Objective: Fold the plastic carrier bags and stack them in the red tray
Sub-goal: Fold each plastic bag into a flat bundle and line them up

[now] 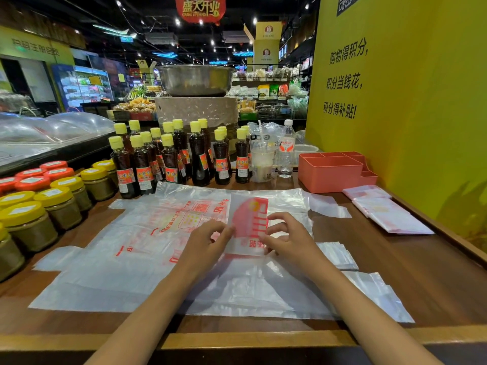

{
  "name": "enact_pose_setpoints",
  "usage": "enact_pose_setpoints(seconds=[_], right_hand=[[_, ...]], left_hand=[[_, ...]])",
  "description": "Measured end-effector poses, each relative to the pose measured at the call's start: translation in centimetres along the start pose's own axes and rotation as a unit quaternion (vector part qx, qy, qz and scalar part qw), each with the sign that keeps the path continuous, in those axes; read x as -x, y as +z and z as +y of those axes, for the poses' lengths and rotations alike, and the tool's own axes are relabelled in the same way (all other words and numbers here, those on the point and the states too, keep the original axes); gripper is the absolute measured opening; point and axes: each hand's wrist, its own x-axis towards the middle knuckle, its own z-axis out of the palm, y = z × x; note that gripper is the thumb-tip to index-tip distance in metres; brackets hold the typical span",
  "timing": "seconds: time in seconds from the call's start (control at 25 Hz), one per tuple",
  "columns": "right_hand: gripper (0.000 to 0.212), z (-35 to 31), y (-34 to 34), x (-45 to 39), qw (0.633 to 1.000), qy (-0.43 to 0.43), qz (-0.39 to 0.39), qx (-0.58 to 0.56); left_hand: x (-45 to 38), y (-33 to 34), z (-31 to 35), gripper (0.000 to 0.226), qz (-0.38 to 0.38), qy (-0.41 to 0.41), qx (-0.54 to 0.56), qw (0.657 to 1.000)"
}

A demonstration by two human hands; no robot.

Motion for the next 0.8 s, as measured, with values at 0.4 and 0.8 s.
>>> enact_pose_setpoints(seconds=[0.4,0.8], right_hand=[[0.039,1.3,0.3,-0.5,0.981,-0.051,-0.006,0.189],[0.037,1.8,0.3,-0.7,0.948,-0.066,-0.052,0.308]], left_hand=[[-0.1,0.4,-0.2,0.047,-0.022,-0.032,-0.011,0.999],[0.0,1.0,-1.0,0.02,-0.056,0.049,-0.115,0.991]])
